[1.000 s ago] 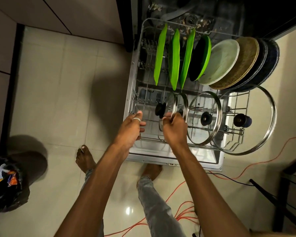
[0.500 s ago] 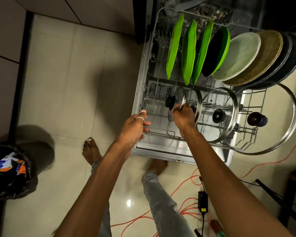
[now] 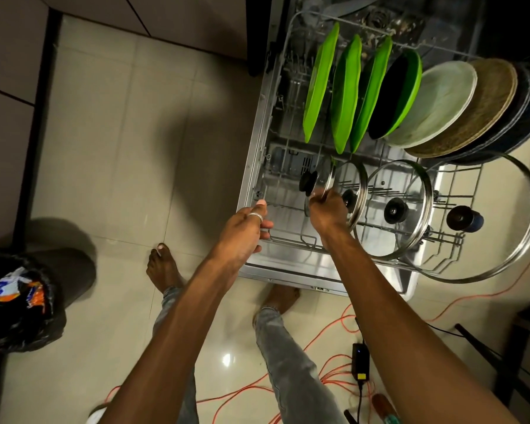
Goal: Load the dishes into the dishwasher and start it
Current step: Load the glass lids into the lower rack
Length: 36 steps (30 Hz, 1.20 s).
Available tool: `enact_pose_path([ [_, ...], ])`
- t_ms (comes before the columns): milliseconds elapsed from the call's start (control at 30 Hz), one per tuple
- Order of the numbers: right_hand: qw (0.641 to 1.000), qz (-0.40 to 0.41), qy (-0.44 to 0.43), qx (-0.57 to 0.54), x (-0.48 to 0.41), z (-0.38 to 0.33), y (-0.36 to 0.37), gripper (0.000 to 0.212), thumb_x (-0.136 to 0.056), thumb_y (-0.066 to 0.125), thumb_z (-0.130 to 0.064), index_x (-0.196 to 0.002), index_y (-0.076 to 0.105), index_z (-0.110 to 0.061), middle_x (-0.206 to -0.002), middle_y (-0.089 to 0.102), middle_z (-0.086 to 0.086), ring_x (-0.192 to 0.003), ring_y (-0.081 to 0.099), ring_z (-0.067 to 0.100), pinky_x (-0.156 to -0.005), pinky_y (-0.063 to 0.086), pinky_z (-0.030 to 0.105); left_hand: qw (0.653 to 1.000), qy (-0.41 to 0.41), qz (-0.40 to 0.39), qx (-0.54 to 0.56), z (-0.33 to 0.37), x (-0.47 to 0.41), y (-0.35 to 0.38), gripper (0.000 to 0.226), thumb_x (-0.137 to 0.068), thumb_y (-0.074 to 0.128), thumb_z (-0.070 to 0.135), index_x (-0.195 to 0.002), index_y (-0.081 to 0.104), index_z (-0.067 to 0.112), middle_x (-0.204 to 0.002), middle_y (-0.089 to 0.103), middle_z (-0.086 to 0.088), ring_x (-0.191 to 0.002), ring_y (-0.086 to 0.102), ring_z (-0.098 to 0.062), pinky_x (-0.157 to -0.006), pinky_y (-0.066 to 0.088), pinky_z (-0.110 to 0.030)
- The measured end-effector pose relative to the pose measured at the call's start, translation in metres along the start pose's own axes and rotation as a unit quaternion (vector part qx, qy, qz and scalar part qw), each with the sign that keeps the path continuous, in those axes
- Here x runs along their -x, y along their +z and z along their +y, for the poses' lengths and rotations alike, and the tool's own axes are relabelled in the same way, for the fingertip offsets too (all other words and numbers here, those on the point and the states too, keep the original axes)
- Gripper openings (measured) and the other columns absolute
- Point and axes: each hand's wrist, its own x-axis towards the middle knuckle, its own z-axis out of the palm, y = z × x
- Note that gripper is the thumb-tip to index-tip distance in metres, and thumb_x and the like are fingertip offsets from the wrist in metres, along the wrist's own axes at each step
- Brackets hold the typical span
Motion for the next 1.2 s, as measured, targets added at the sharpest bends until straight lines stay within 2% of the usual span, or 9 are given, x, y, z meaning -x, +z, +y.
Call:
enact_pose_path([
  [167,0.999,-0.003,0.011,0.032,0.000,0.004,0.005,0.020,-0.103,0.050,-0.029,-0.108,0.058,-0.011,-0.095,0.065,0.007,-0.082,0.063,0.023,-0.065,0.044,0.025,1.000,0.004,-0.001,0.004,0.003,-0.004,0.000,0.037,-0.103,0.043,0.050,-0.113,0.064,0.022,-0.109,0.072,0.000,-0.091,0.064,-0.012,-0.072,0.045,-0.027],
  [300,0.998,-0.005,-0.001,0.057,0.001,0.005,0.006,0.024,-0.104,0.047,-0.030,-0.113,0.058,-0.010,-0.096,0.064,0.006,-0.076,0.058,0.019,-0.049,0.036,0.021,1.000,0.004,-0.003,0.000,0.006,-0.009,0.002,0.037,-0.103,0.043,0.050,-0.112,0.064,0.021,-0.110,0.072,-0.001,-0.092,0.063,-0.013,-0.074,0.048,-0.028],
  [600,0.999,-0.015,0.008,0.043,0.004,0.008,-0.001,0.033,-0.094,0.062,-0.035,-0.117,0.061,-0.012,-0.100,0.065,0.003,-0.089,0.059,0.021,-0.077,0.043,0.028,1.000,0.010,-0.008,0.005,0.011,-0.009,0.005,0.035,-0.103,0.044,0.050,-0.111,0.064,0.023,-0.106,0.072,0.003,-0.090,0.063,-0.010,-0.070,0.044,-0.025],
  [667,0.999,-0.015,0.015,0.037,0.008,0.008,-0.006,0.037,-0.092,0.066,-0.038,-0.116,0.060,-0.010,-0.096,0.065,0.001,-0.086,0.059,0.020,-0.075,0.043,0.026,1.000,0.016,-0.005,0.009,0.014,-0.008,0.004,0.036,-0.103,0.045,0.050,-0.112,0.065,0.021,-0.104,0.072,0.003,-0.088,0.063,-0.010,-0.069,0.046,-0.025],
  [733,0.999,-0.023,0.022,0.028,0.013,0.009,-0.010,0.040,-0.092,0.066,-0.041,-0.114,0.062,-0.009,-0.089,0.067,0.000,-0.077,0.061,0.015,-0.065,0.042,0.024,1.000,0.020,-0.003,0.014,0.018,-0.006,0.004,0.036,-0.103,0.045,0.048,-0.113,0.064,0.018,-0.104,0.071,0.001,-0.085,0.062,-0.010,-0.066,0.046,-0.023],
  [867,0.999,-0.031,0.029,0.001,0.033,0.000,-0.021,0.041,-0.091,0.066,-0.046,-0.113,0.062,-0.011,-0.096,0.069,0.002,-0.091,0.065,0.020,-0.075,0.045,0.028,0.999,0.031,-0.003,0.025,0.030,0.004,-0.004,0.034,-0.102,0.048,0.048,-0.112,0.065,0.020,-0.107,0.072,-0.001,-0.085,0.062,-0.010,-0.063,0.046,-0.022],
  [967,0.999,-0.008,0.024,-0.029,0.058,-0.024,-0.034,0.036,-0.095,0.064,-0.041,-0.112,0.055,-0.012,-0.086,0.061,-0.007,-0.084,0.059,0.014,-0.070,0.040,0.025,0.998,0.049,-0.006,0.034,0.047,0.016,-0.014,0.033,-0.102,0.049,0.049,-0.111,0.065,0.021,-0.104,0.073,0.001,-0.084,0.062,-0.009,-0.067,0.047,-0.025],
  [1067,0.999,0.008,-0.010,-0.036,0.089,-0.062,-0.047,0.039,-0.097,0.061,-0.041,-0.122,0.051,-0.012,-0.080,0.057,-0.010,-0.091,0.057,0.020,-0.081,0.038,0.027,0.996,0.076,-0.006,0.043,0.073,0.039,-0.030,0.034,-0.103,0.048,0.046,-0.112,0.065,0.019,-0.101,0.072,0.002,-0.083,0.061,-0.009,-0.068,0.047,-0.025],
  [1200,0.993,0.007,-0.055,-0.103,0.148,-0.137,-0.064,0.027,-0.094,0.064,-0.041,-0.105,0.056,-0.018,-0.077,0.059,-0.009,-0.086,0.058,0.020,-0.084,0.046,0.037,0.990,0.124,0.004,0.064,0.119,0.088,-0.067,0.026,-0.104,0.049,0.041,-0.103,0.065,0.019,-0.095,0.069,0.003,-0.079,0.058,-0.009,-0.066,0.045,-0.024],
])
